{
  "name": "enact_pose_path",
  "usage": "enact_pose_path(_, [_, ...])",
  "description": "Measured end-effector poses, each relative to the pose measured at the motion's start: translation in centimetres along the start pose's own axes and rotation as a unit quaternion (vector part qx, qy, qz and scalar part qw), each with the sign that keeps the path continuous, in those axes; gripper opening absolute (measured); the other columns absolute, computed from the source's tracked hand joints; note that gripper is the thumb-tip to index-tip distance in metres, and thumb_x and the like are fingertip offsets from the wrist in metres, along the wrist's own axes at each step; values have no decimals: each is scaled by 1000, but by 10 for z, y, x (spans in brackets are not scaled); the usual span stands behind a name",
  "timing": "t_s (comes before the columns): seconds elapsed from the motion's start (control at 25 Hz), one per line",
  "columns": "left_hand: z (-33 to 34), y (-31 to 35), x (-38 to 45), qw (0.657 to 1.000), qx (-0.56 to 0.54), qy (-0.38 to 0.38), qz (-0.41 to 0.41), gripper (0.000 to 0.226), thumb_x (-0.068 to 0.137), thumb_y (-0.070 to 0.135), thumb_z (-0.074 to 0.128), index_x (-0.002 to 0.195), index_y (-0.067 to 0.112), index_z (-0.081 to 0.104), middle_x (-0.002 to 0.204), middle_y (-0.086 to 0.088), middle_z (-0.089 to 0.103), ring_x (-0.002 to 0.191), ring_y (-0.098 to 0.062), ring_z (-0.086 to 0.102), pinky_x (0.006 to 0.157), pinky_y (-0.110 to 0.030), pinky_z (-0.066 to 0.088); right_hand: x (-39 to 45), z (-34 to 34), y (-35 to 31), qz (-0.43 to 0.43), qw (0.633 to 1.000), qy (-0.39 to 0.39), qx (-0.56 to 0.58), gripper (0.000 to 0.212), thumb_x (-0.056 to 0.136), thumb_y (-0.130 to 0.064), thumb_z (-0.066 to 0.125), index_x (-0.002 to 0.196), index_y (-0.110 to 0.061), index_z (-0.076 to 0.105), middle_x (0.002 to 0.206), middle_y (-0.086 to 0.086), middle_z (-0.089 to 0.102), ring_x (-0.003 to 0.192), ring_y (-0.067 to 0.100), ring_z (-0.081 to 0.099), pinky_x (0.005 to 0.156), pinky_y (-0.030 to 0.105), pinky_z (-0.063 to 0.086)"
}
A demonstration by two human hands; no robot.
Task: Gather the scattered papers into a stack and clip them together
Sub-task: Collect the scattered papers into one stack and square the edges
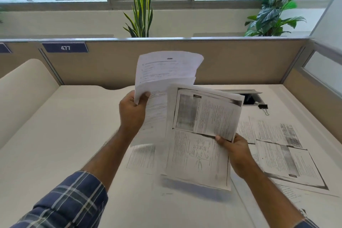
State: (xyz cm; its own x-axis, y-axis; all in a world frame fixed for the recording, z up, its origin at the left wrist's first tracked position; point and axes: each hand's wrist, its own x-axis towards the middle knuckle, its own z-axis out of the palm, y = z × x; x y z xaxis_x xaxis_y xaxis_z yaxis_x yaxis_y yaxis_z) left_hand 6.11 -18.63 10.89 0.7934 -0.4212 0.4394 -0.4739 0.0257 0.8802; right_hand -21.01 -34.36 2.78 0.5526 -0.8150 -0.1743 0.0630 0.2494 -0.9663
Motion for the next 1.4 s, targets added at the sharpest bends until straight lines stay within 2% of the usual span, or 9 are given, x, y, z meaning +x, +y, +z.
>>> enact_pose_path(0.16, [-9, 39, 11, 997, -65, -31, 35, 14, 97, 31, 63, 85, 25, 69, 76, 19, 73, 71, -2, 72, 57, -16, 56, -3, 26, -57, -77, 995, -59, 18, 25, 73, -23, 78, 98, -21, 74, 106, 8, 77, 94, 28, 75, 71, 39, 62])
enact_pose_path(0.28, [-16, 61, 11, 990, -127, -59, 22, 15, 95, 38, 62, 87, 30, 73, 84, 14, 77, 78, -13, 76, 62, -22, 60, -6, 45, -91, -138, 986, -91, 33, 21, 76, -22, 77, 97, -24, 76, 109, 6, 76, 98, 26, 74, 74, 38, 62])
enact_pose_path(0.48, [-22, 73, 1, 969, -216, -94, -75, 39, 87, 55, 57, 93, 22, 78, 92, -4, 80, 84, -26, 78, 65, -35, 63, -9, 61, -111, -168, 979, -105, 46, 22, 77, -19, 75, 98, -27, 75, 109, 3, 76, 98, 24, 74, 75, 37, 62])
enact_pose_path(0.68, [-26, 62, -20, 946, -246, -159, -137, 71, 83, 70, 50, 121, 14, 69, 113, -14, 76, 101, -32, 74, 82, -49, 62, -12, 61, -99, -140, 984, -111, 13, 22, 86, -8, 71, 103, -21, 71, 107, 5, 77, 96, 25, 75, 75, 41, 63])
enact_pose_path(0.8, [-29, 56, -31, 952, -196, -201, -121, 61, 78, 43, 80, 126, 9, 64, 114, -14, 75, 103, -31, 74, 87, -54, 60, -16, 61, -90, -155, 983, -102, -11, 39, 85, -2, 71, 115, -22, 57, 109, 4, 73, 97, 21, 74, 76, 40, 63])
enact_pose_path(0.92, [-28, 50, -39, 955, -167, -193, -150, 40, 82, 16, 80, 120, 8, 68, 110, -13, 76, 98, -30, 75, 88, -59, 58, -18, 53, -84, -142, 982, -120, -40, 45, 83, -3, 74, 118, -23, 57, 108, 2, 74, 99, 20, 73, 77, 39, 63])
enact_pose_path(1.08, [-27, 42, -52, 941, -190, -225, -164, 38, 85, 16, 75, 121, 10, 68, 114, -17, 72, 103, -32, 72, 88, -51, 60, -22, 42, -74, -110, 984, -113, -80, 27, 78, -7, 78, 101, -21, 71, 102, 3, 76, 94, 24, 73, 82, 48, 60])
enact_pose_path(1.24, [-25, 31, -65, 935, -180, -256, -163, 30, 86, 8, 74, 116, 11, 72, 112, -13, 74, 102, -28, 72, 82, -40, 62, -28, 33, -62, -113, 986, -109, -48, 29, 69, -8, 82, 94, -21, 73, 99, 5, 77, 94, 24, 74, 75, 41, 63])
enact_pose_path(1.4, [-22, 25, -78, 933, -155, -280, -167, 34, 80, 17, 81, 112, 24, 74, 108, -4, 77, 102, -22, 73, 79, -35, 62, -32, 24, -48, -112, 986, -109, -64, 33, 73, -8, 81, 92, -34, 72, 103, 3, 77, 96, 23, 74, 75, 38, 62])
